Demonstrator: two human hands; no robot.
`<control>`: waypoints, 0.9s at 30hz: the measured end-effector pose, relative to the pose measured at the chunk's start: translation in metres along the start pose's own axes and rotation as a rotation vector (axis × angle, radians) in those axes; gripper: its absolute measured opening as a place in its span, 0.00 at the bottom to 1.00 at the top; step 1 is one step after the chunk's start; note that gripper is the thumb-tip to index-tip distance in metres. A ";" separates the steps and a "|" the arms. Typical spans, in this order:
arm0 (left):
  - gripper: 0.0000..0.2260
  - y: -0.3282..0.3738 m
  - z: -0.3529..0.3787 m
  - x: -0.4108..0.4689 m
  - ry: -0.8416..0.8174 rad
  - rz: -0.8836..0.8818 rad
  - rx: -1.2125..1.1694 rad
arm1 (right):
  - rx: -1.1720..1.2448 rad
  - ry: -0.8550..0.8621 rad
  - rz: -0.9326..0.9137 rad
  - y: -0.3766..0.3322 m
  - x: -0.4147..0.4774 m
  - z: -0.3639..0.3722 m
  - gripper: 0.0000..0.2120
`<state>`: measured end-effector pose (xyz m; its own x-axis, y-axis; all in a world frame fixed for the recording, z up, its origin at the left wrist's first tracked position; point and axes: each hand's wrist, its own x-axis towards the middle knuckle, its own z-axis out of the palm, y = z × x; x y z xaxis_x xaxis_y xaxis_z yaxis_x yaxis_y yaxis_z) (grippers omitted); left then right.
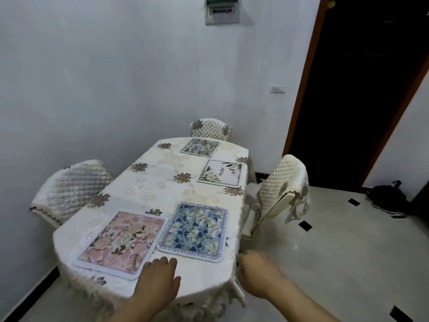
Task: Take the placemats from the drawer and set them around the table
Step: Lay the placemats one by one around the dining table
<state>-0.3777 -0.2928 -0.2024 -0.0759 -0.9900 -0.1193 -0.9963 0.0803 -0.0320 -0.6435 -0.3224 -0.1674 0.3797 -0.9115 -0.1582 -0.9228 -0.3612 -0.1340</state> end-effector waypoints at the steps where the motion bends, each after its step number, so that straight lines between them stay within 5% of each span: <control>1: 0.15 -0.003 0.000 0.007 -0.007 -0.032 0.000 | -0.012 -0.005 -0.026 0.002 0.015 0.001 0.10; 7: 0.17 -0.015 0.019 0.062 -0.036 -0.210 -0.053 | -0.070 -0.105 -0.188 0.020 0.098 0.012 0.03; 18: 0.20 -0.004 0.054 0.160 -0.130 -0.454 -0.221 | -0.085 -0.198 -0.310 0.081 0.247 0.016 0.11; 27: 0.17 0.033 0.084 0.206 -0.193 -0.900 -0.333 | -0.195 -0.328 -0.556 0.101 0.401 0.062 0.12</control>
<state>-0.4231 -0.4843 -0.3116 0.6968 -0.6268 -0.3486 -0.6415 -0.7620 0.0879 -0.5799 -0.7121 -0.3054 0.7733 -0.4840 -0.4097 -0.5676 -0.8163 -0.1071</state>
